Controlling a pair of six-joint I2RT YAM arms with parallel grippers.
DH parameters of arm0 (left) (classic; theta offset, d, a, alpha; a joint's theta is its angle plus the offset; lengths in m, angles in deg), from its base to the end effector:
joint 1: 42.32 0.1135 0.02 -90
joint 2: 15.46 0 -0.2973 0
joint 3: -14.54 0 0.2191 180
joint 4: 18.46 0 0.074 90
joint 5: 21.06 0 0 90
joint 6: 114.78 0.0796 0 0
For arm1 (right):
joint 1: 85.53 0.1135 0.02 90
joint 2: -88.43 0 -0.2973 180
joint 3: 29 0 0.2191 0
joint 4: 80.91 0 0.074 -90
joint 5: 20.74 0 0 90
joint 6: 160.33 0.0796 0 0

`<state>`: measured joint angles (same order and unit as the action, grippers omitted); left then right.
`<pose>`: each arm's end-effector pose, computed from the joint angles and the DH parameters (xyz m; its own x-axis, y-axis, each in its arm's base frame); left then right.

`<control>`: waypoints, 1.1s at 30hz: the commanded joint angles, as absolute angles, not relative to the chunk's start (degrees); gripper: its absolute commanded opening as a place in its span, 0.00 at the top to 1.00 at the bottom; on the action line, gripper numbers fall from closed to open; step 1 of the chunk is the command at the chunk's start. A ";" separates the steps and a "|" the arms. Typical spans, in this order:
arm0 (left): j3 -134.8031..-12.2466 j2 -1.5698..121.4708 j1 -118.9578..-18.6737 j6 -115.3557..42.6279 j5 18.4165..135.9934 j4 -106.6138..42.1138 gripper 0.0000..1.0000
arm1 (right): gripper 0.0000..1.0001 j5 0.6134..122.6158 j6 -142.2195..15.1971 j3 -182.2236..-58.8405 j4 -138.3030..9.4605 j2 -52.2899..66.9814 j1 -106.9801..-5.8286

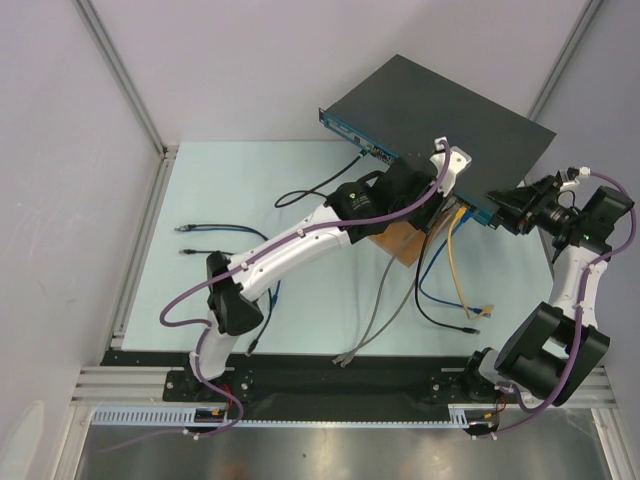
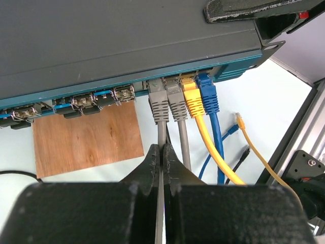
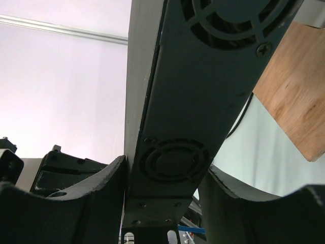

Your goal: Insert the plug into the switch port

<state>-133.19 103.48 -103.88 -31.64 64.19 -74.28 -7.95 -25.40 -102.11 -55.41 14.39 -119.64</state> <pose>0.2403 -0.4299 0.4095 -0.3154 0.3323 -0.8889 0.8093 0.5833 -0.0690 0.2417 -0.0700 0.3550 -0.6839 0.6520 -0.3274 -0.1637 0.3002 0.9397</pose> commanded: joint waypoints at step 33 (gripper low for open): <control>-79.24 62.15 -47.98 -25.53 78.49 -72.40 0.27 | 0.00 6.23 -75.06 -140.86 -5.78 5.20 -126.31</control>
